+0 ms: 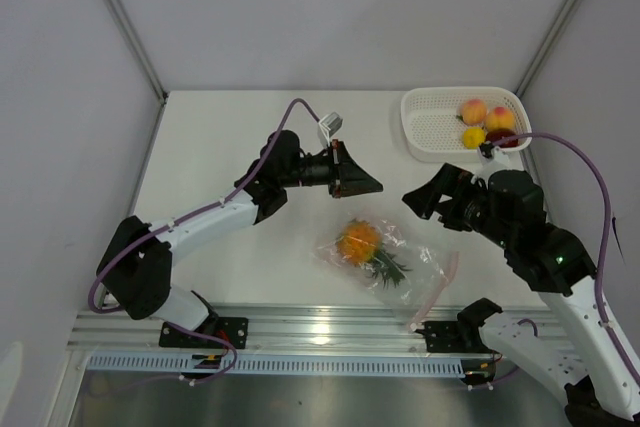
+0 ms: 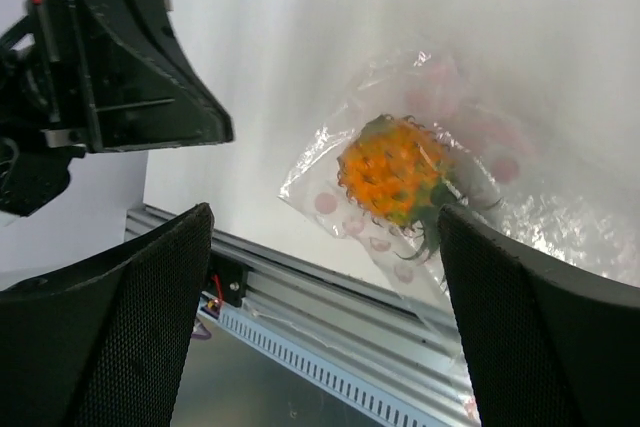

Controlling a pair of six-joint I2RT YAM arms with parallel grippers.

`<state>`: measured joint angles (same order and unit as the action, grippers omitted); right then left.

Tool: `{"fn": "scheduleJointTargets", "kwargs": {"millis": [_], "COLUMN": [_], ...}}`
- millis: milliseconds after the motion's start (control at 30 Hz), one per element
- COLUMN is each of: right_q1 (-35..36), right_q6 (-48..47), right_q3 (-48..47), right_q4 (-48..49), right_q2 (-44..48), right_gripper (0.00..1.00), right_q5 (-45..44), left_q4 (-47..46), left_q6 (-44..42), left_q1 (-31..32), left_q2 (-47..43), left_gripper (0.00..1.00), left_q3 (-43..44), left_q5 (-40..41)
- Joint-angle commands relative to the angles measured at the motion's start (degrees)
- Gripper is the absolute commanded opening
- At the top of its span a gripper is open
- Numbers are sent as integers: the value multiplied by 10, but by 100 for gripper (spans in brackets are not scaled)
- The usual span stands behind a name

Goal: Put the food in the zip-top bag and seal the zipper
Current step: Place the fake fruit in the zipper food storage bag, then adjust the zipper food storage bag at the center of the board.

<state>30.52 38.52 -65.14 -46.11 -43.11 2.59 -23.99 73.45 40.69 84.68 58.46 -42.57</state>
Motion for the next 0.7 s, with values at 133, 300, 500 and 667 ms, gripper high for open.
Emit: {"fn": "scheduleJointTargets", "kwargs": {"millis": [133, 300, 500, 667], "right_q1": [-3, -7, -47, -116], "right_q6": [74, 228, 318, 343], "right_q3": [26, 96, 136, 114], "right_q4": [-113, -174, -210, -323], "right_q2": [45, 62, 73, -7], "right_gripper": [95, 99, 99, 100], "right_q5": [-126, -211, -225, -272], "left_q4": [183, 303, 300, 298], "left_q6": [-171, -242, -248, -248], "left_q1": [2, 9, 10, 9], "left_q2": [-40, -74, -109, -116], "left_gripper": [1, 1, 5, 8], "left_q3": [45, 54, 16, 9], "left_q5": [36, 80, 78, 75]}}
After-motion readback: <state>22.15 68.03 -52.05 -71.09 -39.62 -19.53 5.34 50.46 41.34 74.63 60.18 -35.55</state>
